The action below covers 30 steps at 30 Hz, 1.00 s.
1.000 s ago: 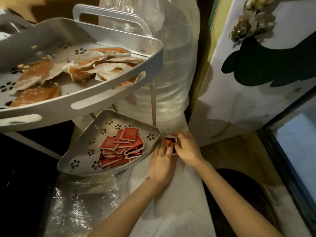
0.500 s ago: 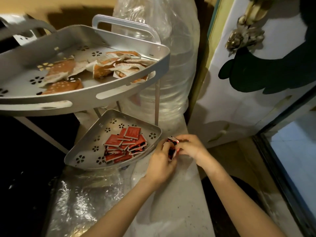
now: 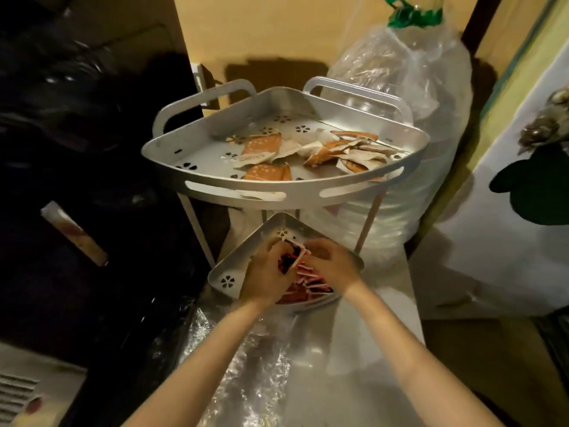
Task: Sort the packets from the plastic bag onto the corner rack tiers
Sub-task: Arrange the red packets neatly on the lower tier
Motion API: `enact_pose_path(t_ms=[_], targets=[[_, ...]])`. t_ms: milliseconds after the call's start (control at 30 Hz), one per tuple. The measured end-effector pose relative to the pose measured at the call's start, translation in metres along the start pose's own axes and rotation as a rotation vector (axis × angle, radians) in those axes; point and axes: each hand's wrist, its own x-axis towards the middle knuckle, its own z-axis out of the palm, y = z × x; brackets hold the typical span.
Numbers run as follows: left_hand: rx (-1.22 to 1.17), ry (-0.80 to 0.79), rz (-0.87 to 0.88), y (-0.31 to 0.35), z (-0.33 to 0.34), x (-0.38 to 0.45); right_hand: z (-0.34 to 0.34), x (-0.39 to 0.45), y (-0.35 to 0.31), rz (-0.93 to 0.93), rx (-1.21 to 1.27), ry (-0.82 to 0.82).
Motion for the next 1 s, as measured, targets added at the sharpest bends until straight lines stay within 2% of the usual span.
enact_pose_path(t_ms=[100, 233, 367, 467, 700, 767, 933, 1000], targets=[[0.022, 0.017, -0.083, -0.02, -0.007, 0.002, 0.02, 0.006, 0.003, -0.164, -0.304, -0.105], [0.05, -0.052, -0.169, -0.039, -0.006, -0.002, 0.039, 0.006, 0.006, -0.325, -0.521, -0.137], [0.07, -0.092, -0.221, -0.046, -0.004, -0.005, 0.047, 0.007, 0.013, -0.318, -0.767, -0.175], [0.08, -0.134, -0.238, -0.046, -0.007, -0.006, 0.049, 0.006, 0.016, -0.32, -0.833, -0.195], [-0.05, -0.109, -0.31, -0.026, -0.029, -0.028, 0.046, -0.02, 0.005, -0.272, -0.723, -0.137], [-0.083, -0.091, -0.312, -0.021, -0.04, -0.045, 0.046, -0.033, 0.01, -0.314, -0.669, -0.108], [0.085, 0.079, -0.275, -0.033, -0.062, -0.101, 0.05, -0.079, 0.025, -0.261, -0.526, 0.011], [0.108, 0.075, -0.29, -0.039, -0.061, -0.125, 0.053, -0.095, 0.034, -0.206, -0.557, 0.019]])
